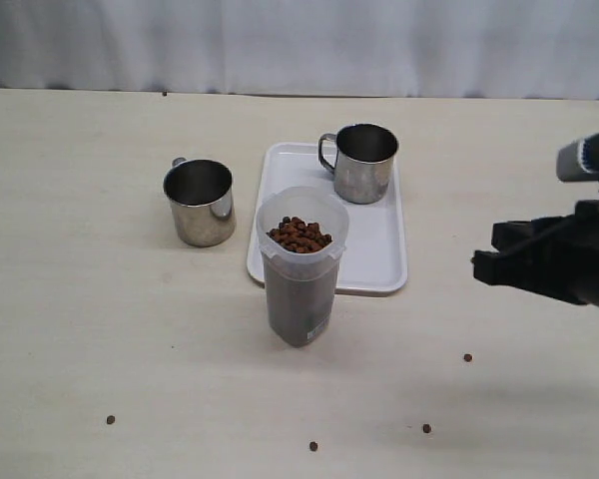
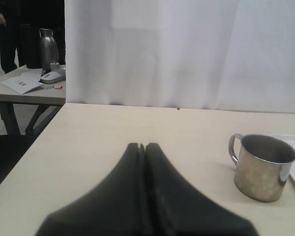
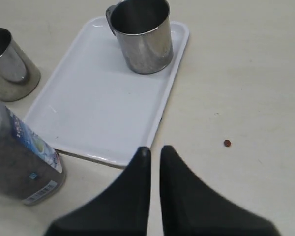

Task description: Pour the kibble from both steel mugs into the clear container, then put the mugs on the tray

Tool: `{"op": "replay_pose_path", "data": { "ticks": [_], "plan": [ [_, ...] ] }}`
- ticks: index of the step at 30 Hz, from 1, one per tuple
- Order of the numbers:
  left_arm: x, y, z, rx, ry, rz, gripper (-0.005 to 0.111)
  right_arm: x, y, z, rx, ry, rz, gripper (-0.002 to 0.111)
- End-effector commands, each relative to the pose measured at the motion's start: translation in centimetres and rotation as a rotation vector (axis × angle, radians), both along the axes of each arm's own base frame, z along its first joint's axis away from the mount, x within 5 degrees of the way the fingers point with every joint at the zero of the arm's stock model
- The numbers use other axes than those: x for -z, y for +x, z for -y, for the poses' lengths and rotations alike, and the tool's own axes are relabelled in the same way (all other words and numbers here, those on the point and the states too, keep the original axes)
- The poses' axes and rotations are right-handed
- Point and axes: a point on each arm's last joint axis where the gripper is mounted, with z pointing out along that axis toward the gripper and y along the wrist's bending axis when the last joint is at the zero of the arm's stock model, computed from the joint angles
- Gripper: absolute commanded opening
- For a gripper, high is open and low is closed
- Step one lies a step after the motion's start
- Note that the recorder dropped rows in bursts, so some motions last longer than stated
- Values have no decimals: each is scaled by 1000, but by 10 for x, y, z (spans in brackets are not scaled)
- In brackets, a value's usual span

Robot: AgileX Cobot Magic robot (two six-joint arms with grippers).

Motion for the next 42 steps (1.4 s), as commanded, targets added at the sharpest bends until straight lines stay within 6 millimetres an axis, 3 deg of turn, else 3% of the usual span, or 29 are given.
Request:
{"op": "replay_pose_path", "data": {
  "ticks": [1, 17, 23, 26, 31, 32, 34, 42],
  "plan": [
    [0, 0, 0, 6, -5, 10, 0, -5, -25, 9, 3, 31, 94, 5],
    [0, 0, 0, 6, -5, 10, 0, -35, -55, 19, 1, 103, 327, 5],
    [0, 0, 0, 6, -5, 10, 0, -45, -82, 40, 110, 101, 415, 5],
    [0, 0, 0, 6, -5, 10, 0, -35, -97, 51, 202, 93, 478, 5],
    [0, 0, 0, 6, -5, 10, 0, 4, -118, 57, 256, 80, 606, 5],
    [0, 0, 0, 6, -5, 10, 0, 1, -121, 58, 253, 76, 664, 5],
    [0, 0, 0, 6, -5, 10, 0, 13, -122, 56, 232, 38, 529, 5],
    [0, 0, 0, 5, -5, 5, 0, 16, -122, 56, 227, 21, 498, 5]
  ]
}}
